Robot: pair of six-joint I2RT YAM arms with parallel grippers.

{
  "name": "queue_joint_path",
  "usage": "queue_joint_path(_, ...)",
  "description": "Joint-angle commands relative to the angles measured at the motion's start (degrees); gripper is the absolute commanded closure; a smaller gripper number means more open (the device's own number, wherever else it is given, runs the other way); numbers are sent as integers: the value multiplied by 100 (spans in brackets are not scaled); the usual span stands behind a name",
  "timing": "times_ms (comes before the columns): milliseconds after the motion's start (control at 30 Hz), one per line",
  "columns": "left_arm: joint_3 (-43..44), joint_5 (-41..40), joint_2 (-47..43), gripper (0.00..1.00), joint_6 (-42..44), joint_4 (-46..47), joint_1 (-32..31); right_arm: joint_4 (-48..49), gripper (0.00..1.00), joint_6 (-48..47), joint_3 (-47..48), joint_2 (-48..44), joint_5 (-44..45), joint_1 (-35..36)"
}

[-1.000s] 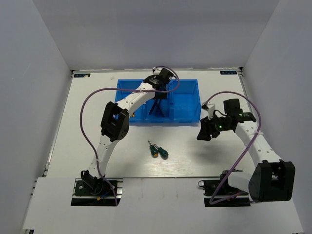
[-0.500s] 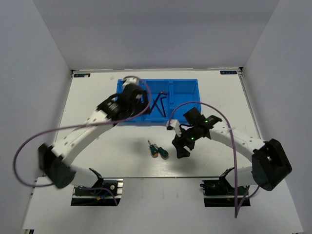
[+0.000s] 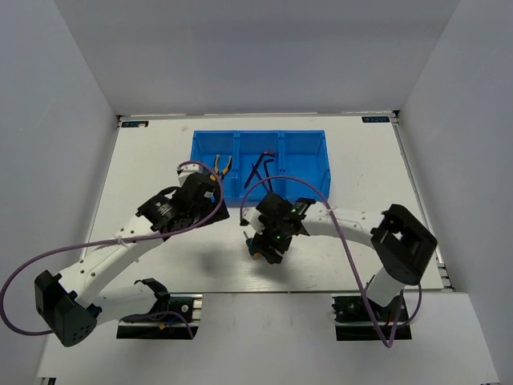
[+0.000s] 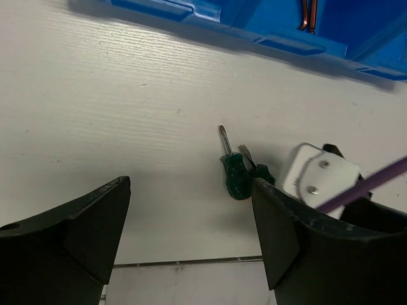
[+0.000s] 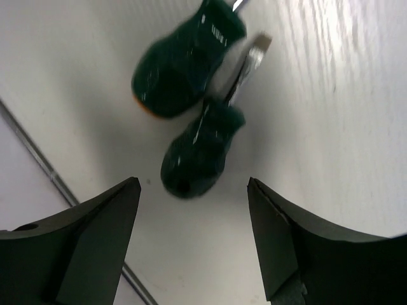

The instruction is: Sort the tools into containers

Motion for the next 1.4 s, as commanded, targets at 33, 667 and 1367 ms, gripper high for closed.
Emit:
queue_joint_path(33,-52,143,-67,13,-266,-151,-115,303,26,429,411,412,733,292)
queue_joint_path(667,-386,828,90,18,-416,59,-282,216,100,580,429,212,988,178)
queue_joint_path(1367,580,1435,3132,13,-1057,772,-1047,708,100,174,2036,417,2474,-2564)
